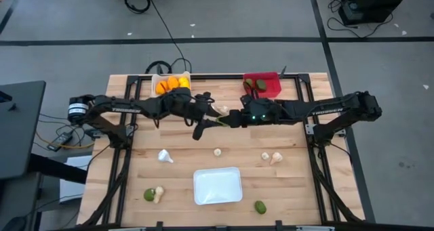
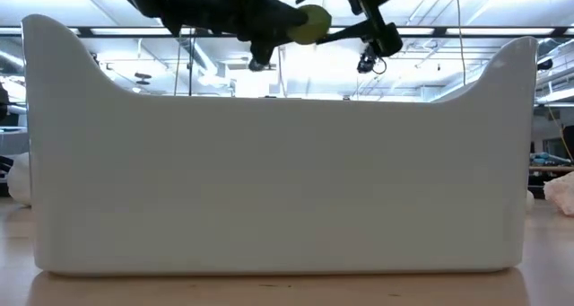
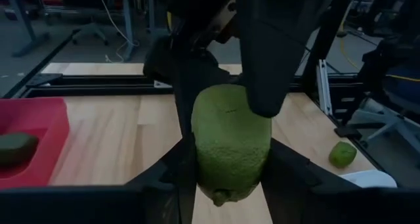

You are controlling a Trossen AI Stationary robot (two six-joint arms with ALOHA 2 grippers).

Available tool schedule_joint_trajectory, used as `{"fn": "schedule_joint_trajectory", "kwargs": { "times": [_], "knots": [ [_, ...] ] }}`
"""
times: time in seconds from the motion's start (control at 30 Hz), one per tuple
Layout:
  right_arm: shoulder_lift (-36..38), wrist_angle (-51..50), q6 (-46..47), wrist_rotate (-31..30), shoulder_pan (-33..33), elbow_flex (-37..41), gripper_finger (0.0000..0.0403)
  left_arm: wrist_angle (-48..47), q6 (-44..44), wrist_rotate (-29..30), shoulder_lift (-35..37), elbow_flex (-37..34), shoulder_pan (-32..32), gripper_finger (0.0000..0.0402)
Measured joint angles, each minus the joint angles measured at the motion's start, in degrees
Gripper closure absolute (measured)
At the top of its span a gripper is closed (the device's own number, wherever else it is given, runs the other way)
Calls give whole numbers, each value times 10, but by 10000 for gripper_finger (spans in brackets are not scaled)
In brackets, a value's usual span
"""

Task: Sort produce into baskets
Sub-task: Put the green lime into the red bin

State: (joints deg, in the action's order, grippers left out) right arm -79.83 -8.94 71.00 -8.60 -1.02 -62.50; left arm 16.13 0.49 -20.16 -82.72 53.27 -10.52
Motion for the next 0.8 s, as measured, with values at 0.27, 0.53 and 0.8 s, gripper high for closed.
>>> {"fn": "schedule_joint_trajectory", "kwargs": {
  "times": [0.27, 0.53, 0.8],
  "knots": [
    [-1, -20, 28, 23, -2, 1, 171, -8, -21, 3, -1, 0, 1, 256],
    [-1, -23, 25, 29, 0, 1, 253, -9, -35, 7, -1, 0, 2, 228],
    [-1, -149, -61, 70, 56, 0, 252, -97, -86, 30, -2, 0, -35, 209]
  ]
}}
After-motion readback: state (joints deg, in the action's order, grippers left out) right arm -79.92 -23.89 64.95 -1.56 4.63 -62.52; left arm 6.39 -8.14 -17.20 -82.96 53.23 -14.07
